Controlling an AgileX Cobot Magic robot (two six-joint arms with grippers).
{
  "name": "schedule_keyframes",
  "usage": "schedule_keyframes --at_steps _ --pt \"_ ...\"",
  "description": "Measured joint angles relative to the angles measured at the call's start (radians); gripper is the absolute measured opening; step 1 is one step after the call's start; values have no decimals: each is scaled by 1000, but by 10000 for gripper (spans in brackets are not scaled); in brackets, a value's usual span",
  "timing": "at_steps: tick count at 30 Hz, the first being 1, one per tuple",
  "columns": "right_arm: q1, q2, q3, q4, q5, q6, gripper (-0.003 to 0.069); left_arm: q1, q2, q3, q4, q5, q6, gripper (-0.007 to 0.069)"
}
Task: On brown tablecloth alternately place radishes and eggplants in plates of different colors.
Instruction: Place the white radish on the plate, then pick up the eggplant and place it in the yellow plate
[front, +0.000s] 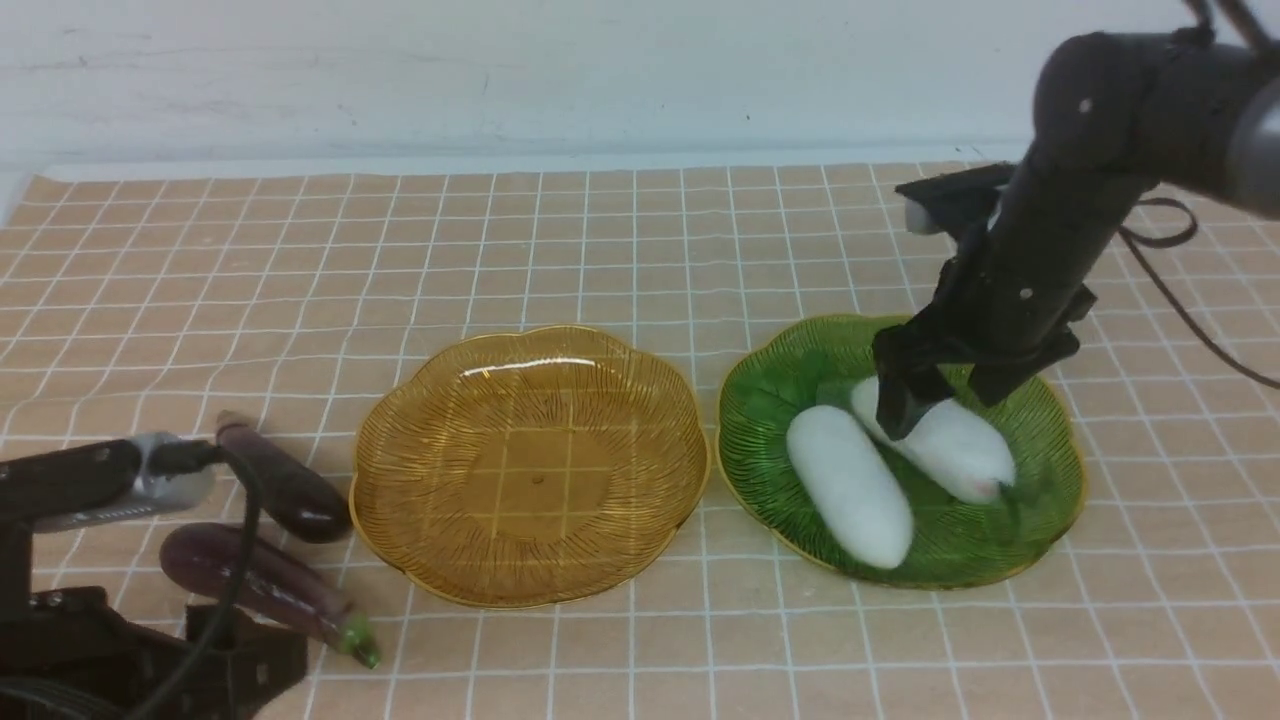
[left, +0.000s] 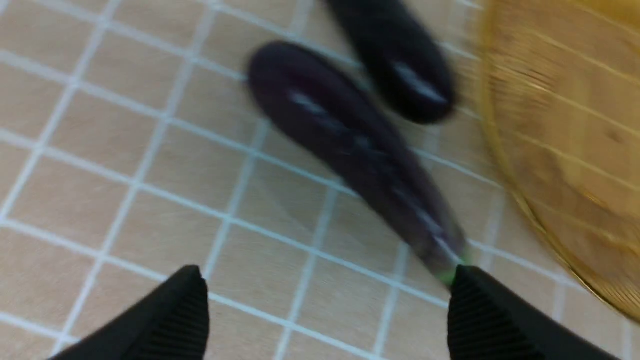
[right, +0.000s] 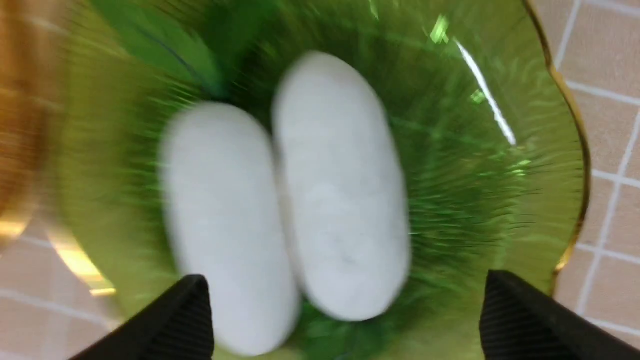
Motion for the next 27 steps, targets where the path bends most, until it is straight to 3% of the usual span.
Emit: schedule_keyframes --at_steps 5,16,20,22,27 --pt "1 -168 0 160 9 -44 621 38 228 -43 26 -73 -144 587" --pt "1 -212 0 171 20 -71 590 38 655 -191 -208 -230 -170 587" --pt "1 -195 0 169 20 -72 590 38 719 -200 -225 -301 -165 580" --pt "1 -188 0 169 20 -72 590 38 723 -200 -225 -302 -144 549" --pt "1 -175 0 170 20 -73 590 38 700 -200 -225 -258 -41 318"
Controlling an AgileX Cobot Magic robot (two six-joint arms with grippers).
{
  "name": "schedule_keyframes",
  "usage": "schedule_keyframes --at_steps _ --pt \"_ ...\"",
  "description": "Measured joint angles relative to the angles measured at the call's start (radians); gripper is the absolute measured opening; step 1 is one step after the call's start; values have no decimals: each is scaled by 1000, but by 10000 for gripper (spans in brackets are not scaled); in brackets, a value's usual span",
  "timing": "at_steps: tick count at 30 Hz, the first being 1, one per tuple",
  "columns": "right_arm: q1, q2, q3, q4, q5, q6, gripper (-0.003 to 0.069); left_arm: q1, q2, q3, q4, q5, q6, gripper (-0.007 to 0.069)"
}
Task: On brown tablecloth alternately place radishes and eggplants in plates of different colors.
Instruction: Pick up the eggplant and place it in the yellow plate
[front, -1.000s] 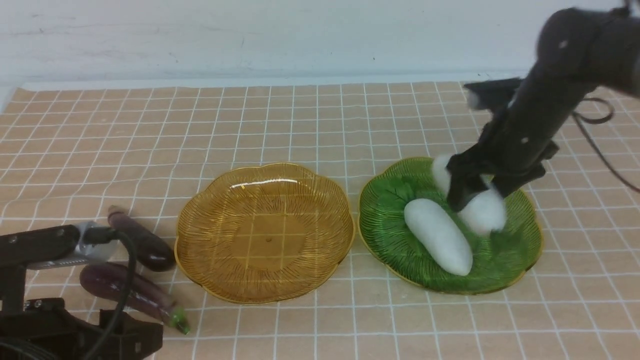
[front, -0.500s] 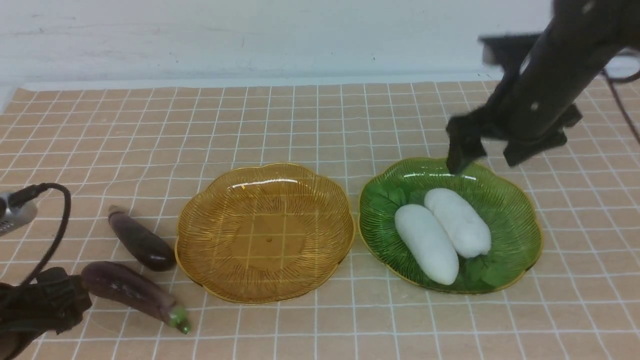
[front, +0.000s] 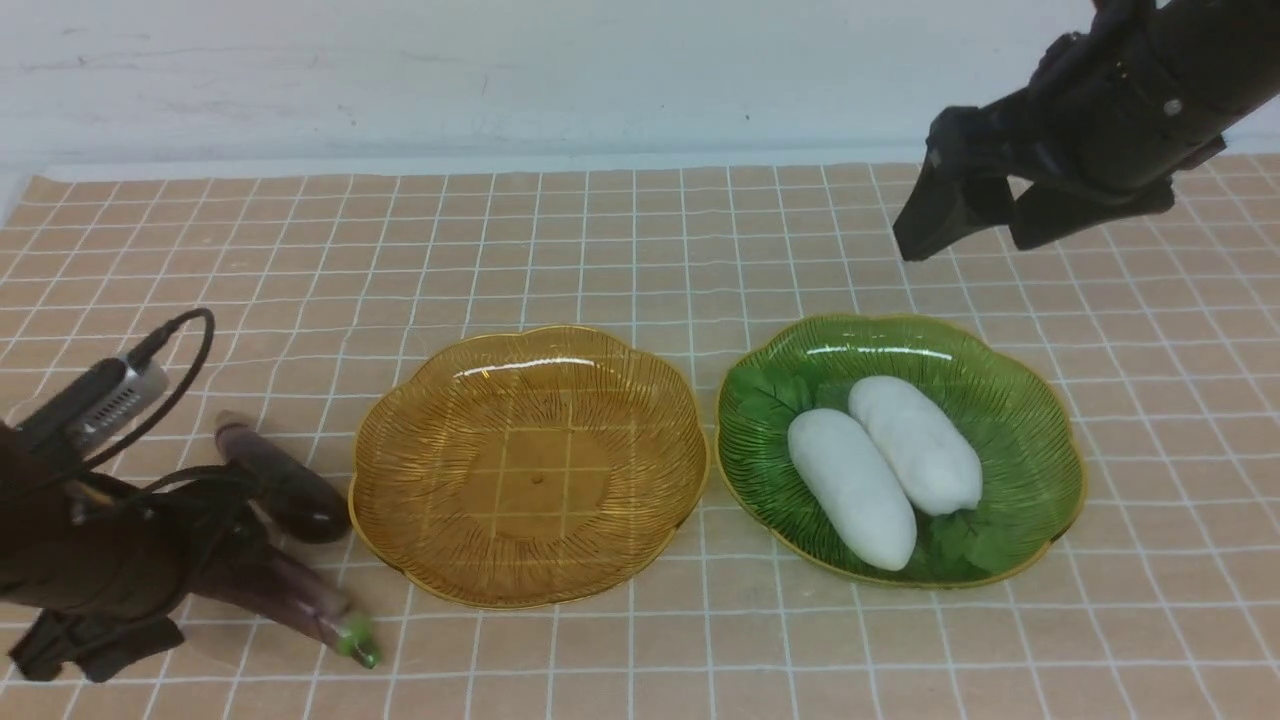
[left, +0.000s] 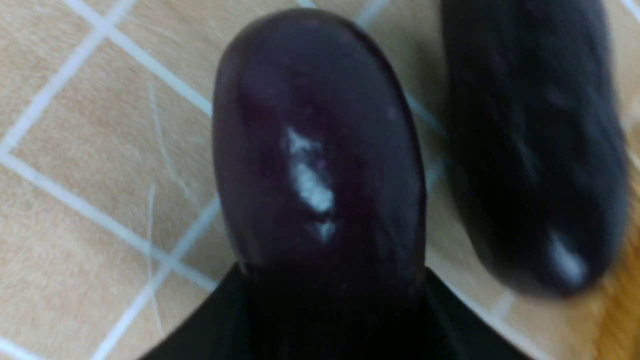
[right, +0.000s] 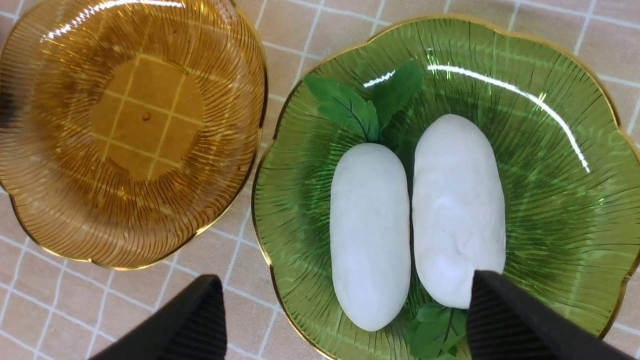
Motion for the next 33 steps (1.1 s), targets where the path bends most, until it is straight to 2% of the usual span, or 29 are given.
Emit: schedule_keyframes --at_steps 4,8,15,20,21,26,29,33 --pt "0 1 0 0 0 0 590 0 -86 -31 -1 94 114 260" --pt "0 1 0 10 0 0 586 -10 -157 -149 -35 210 213 255" --pt "0 1 0 53 0 -2 520 -128 -111 -343 -111 283 299 254" --pt "0 1 0 62 0 -17 396 -229 13 -434 -120 277 307 267" --pt "0 1 0 62 0 -20 350 -242 33 -446 -123 277 307 274" --pt "0 1 0 52 0 -23 192 -263 129 -500 -126 277 308 334" --pt "0 1 0 40 0 -24 94 -263 170 -521 -126 278 308 399" --pt "0 1 0 16 0 -24 9 -263 183 -527 -126 284 308 486"
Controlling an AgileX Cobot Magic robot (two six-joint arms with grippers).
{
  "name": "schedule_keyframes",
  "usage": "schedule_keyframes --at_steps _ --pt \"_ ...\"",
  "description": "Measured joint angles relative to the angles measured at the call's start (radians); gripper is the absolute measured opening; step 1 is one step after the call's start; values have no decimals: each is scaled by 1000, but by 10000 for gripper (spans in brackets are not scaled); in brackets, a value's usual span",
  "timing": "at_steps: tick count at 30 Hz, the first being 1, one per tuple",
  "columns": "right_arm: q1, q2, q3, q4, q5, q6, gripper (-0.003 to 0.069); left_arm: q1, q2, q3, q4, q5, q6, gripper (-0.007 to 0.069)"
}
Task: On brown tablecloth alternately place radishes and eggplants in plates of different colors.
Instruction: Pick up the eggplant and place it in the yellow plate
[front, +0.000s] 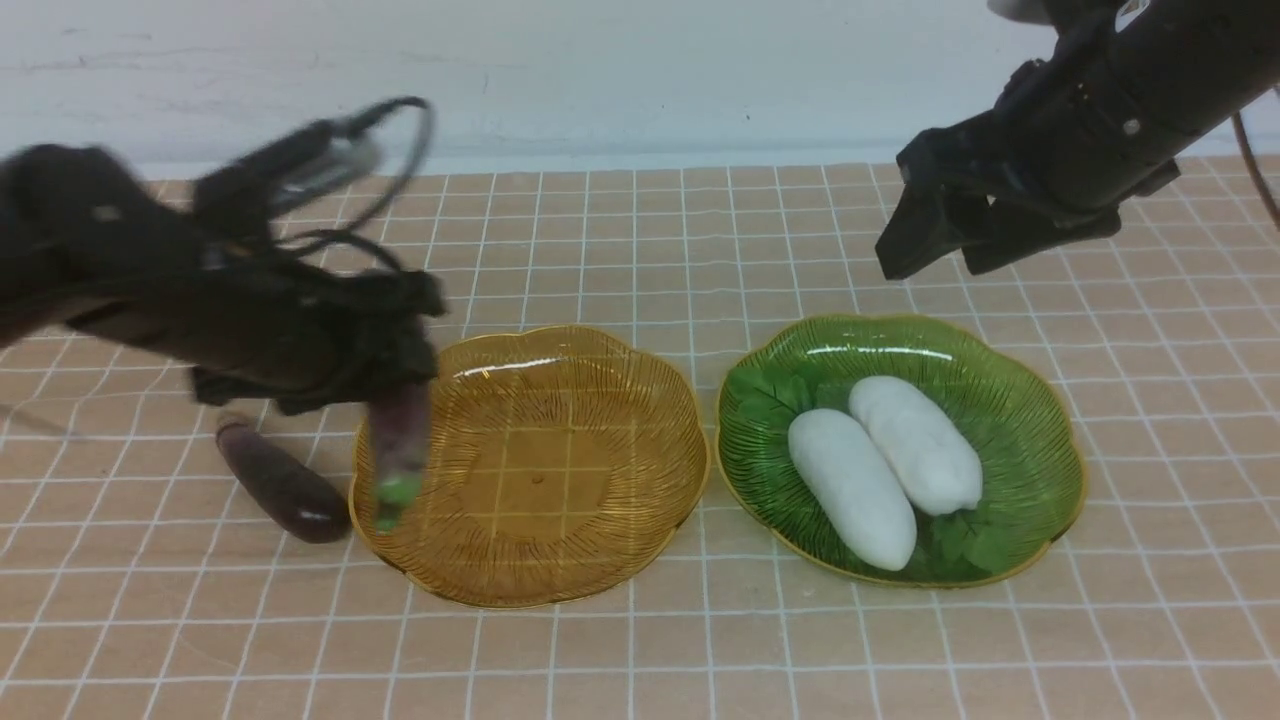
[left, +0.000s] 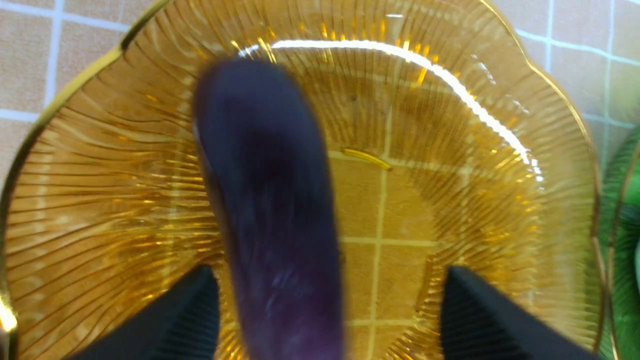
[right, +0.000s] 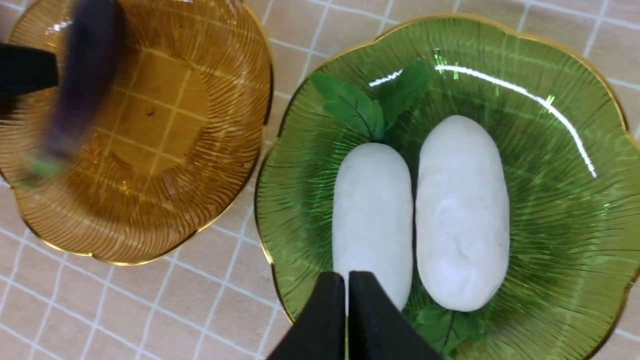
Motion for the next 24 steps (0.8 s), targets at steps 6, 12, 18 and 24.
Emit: schedule_keyframes --at_steps 6,12,18,24 --pt "0 0 0 -26 0 0 -14 24 -22 -27 34 49 -3 584" --pt "0 0 0 -30 0 0 -15 155 -55 -61 146 184 -78 491" --pt "0 4 0 -31 0 0 -15 263 -30 -61 227 225 -136 402" --pt "0 27 0 -33 0 0 -15 264 54 -61 229 182 -145 452"
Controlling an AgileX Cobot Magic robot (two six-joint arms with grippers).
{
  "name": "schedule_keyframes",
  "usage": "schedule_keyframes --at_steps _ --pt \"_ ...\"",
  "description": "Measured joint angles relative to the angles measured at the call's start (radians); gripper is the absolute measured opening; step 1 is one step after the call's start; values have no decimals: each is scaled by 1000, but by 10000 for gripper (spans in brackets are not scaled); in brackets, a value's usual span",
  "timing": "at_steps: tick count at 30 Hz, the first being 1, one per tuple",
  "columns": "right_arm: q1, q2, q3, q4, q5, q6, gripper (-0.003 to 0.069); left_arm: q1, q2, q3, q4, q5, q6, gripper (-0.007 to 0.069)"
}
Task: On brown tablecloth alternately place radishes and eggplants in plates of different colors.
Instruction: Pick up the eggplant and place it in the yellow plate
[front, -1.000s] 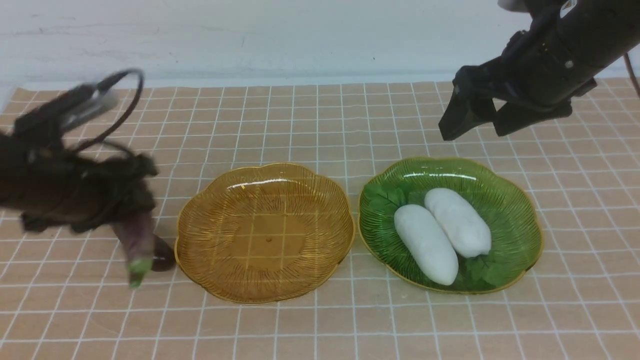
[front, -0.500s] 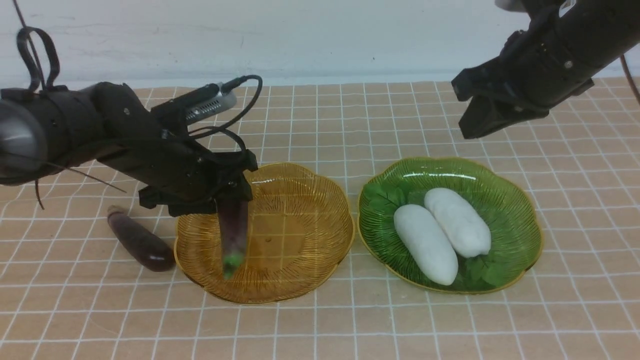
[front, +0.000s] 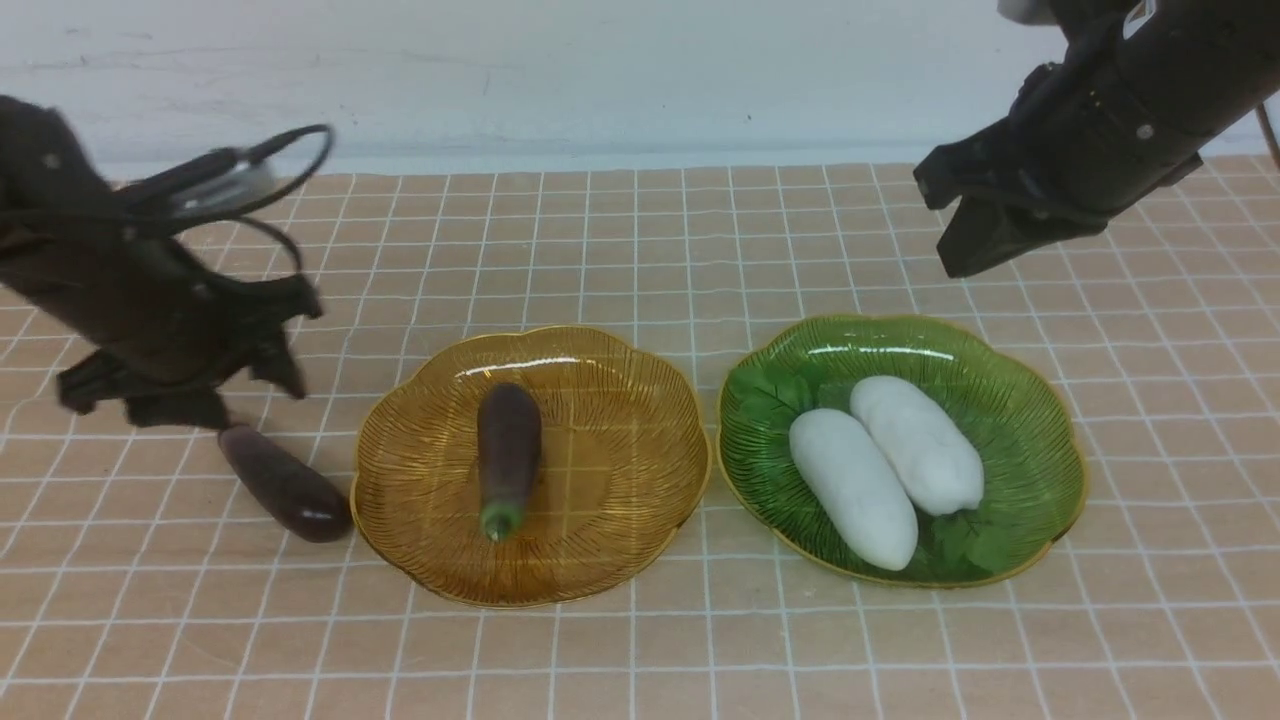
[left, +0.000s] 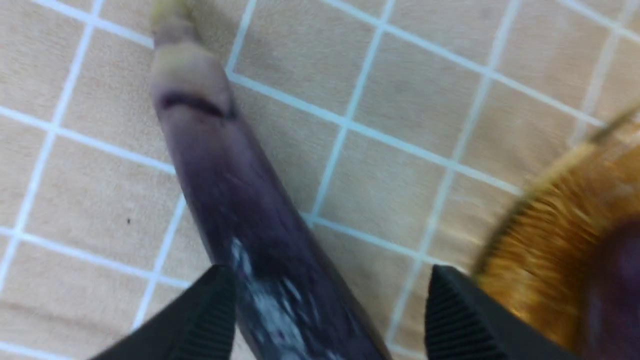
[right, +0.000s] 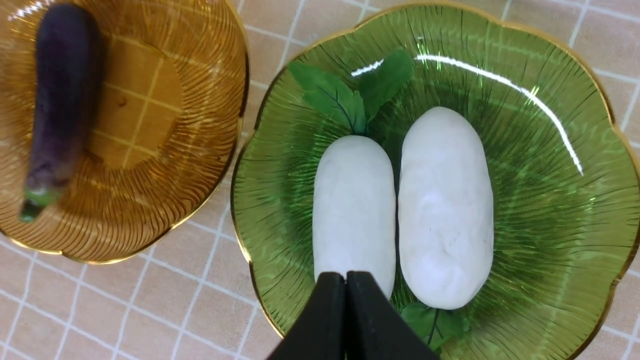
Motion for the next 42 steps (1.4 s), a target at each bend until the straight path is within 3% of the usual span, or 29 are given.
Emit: schedule_keyframes --at_steps 8,14,18,22,29,36,42 --pt "0 10 0 0 0 -2 -15 8 87 0 5 -27 -96 556" --pt "0 10 0 -1 0 -2 -15 8 121 0 4 -32 -109 563" --pt "0 10 0 -1 0 -2 -15 8 133 0 4 -32 -109 477" --pt "0 10 0 -1 0 -10 -15 8 135 -1 4 -11 -99 288" --pt "0 9 0 -16 0 -25 -15 -2 77 -63 -26 94 -16 248" --pt "0 -18 0 -105 0 -24 -15 -167 28 -203 -116 172 131 245" --pt "0 -63 0 -193 0 30 -15 -340 76 -211 -73 43 136 274"
